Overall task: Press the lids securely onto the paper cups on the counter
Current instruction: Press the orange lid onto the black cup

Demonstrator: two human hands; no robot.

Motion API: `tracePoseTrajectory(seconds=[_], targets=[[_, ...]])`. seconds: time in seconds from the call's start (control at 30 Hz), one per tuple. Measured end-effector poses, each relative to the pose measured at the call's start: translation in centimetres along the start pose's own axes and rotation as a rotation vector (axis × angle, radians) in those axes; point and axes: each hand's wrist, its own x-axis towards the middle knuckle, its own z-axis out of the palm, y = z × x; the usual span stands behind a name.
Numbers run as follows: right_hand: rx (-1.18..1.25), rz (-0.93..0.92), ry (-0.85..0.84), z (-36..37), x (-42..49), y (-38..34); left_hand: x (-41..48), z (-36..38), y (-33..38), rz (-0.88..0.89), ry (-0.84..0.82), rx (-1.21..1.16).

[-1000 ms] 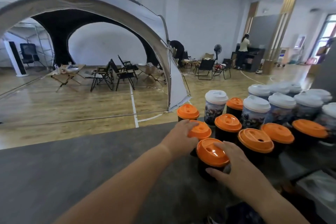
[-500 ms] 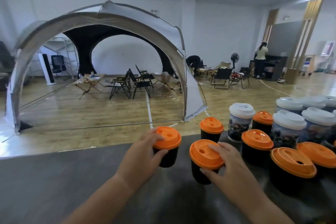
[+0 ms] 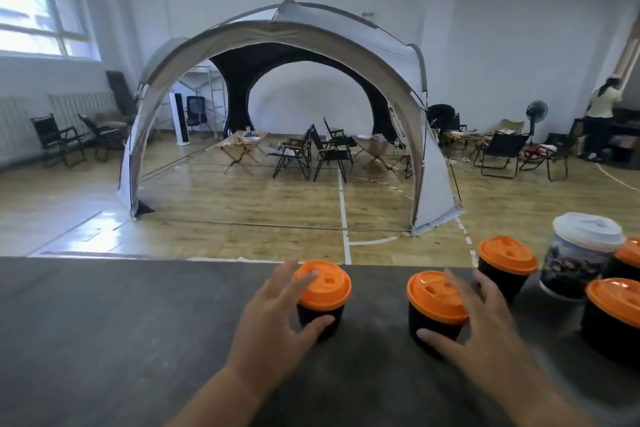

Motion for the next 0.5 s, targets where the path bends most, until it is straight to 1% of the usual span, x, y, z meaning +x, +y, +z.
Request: tracePoseTrajectory(seconds=[0.03, 0.1, 0.13, 0.17, 0.2, 0.23, 0.27, 0.33, 0.4, 0.43, 0.5], targets=[[-0.006, -0.063, 0.108, 0.1, -0.7, -0.6, -0.1, 0.3, -0.4, -0.024, 0.015, -0.047], [0.097, -0.302, 0.354, 0.8, -2.1, -2.9, 0.0, 0.6, -0.7, -0.128, 0.011, -0.22], [0.187, -0.422, 0.402, 1.8, -2.6, -4.1, 0.1, 0.8, -0.7, -0.199, -0.022, -0.332], [0.323, -0.465, 0.335, 2.7, -2.8, -5.8, 0.2, 1.0, -0.8, -0.254, -0.062, -0.44], [0.49, -0.395, 0.195, 3.6, -2.6, -7.5, 0.3, 1.2, -0.9, -0.292, -0.11, -0.527], [0.656, -0.243, 0.04, 4.5, -2.2, -9.1, 0.4, 1.3, -1.0, -0.302, -0.157, -0.58], [0.792, -0.049, -0.088, 5.7, -1.2, -10.3, 0.5, 1.3, -1.1, -0.311, -0.206, -0.612], [0.936, 0.272, -0.211, 7.1, 1.6, -11.5, 0.8, 1.3, -1.2, -0.353, -0.25, -0.664], [1.049, 0.443, -0.308, 7.6, 4.3, -11.7, 0.8, 1.2, -1.7, -0.364, -0.249, -0.677], [1.056, 0.501, -0.346, 7.3, 5.2, -12.1, 0.8, 1.2, -1.8, -0.37, -0.248, -0.678], [1.019, 0.544, -0.388, 7.0, 6.0, -12.6, 0.7, 1.3, -2.1, -0.368, -0.264, -0.662]])
